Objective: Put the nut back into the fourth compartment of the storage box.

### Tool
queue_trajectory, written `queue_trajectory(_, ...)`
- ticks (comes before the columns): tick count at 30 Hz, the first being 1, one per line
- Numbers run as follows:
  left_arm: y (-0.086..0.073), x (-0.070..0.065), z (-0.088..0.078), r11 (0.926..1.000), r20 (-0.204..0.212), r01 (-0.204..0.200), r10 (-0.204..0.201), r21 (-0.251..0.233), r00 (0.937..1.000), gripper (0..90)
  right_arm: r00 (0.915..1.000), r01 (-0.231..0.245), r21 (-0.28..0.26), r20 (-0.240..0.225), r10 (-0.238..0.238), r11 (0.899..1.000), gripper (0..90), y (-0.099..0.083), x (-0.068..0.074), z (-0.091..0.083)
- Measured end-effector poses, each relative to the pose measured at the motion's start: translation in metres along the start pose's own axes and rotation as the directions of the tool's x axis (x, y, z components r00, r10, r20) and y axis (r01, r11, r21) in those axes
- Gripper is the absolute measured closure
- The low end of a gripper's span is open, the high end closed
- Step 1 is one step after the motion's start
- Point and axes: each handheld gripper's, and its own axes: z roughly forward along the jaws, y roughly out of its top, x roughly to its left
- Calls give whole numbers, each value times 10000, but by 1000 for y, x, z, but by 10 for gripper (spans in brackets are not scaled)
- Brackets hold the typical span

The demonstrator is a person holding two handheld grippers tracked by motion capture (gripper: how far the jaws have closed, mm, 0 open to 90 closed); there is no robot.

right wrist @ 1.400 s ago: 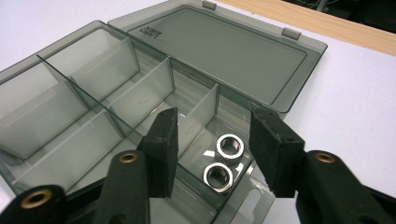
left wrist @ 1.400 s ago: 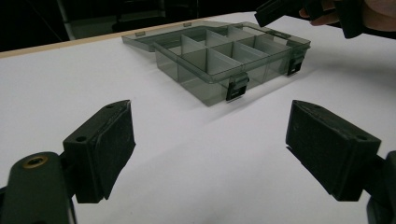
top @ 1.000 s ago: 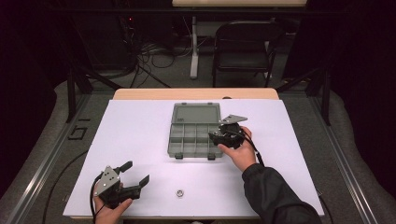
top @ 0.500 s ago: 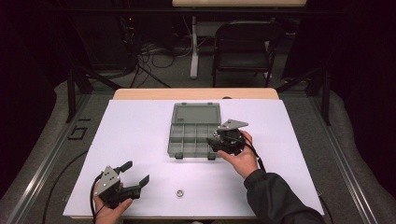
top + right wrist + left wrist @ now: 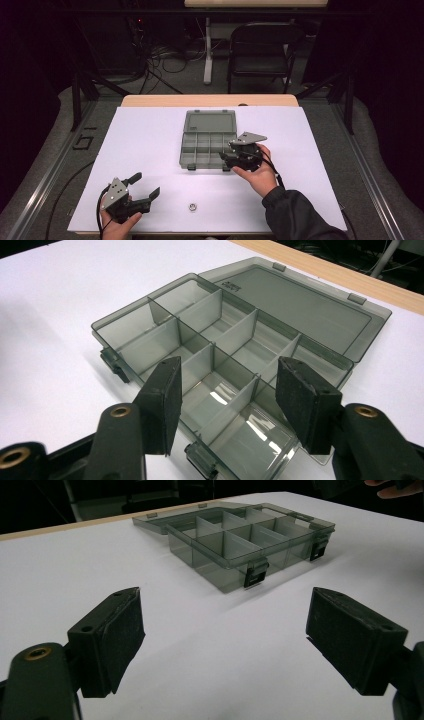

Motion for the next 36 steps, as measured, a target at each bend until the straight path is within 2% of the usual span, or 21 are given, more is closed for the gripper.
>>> queue_trajectory(7,0,0,-1,10000,10,-8,8,27,10000,154,9997,5,-34,-262,-6,10000,441,-4,7,-6)
queue_trajectory(15,0,0,0,10000,32,-58,58,23,10000,154,9956,274,-178,-894,-289,9995,440,-13,28,-15)
queue_trajectory(25,0,0,-1,10000,12,-33,33,10,10000,154,9857,467,-359,-1605,-519,9983,444,-26,51,-19)
queue_trajectory(36,0,-1,-1,10000,19,-38,38,26,10000,154,9677,1001,168,-2340,-934,9948,483,-47,84,-7)
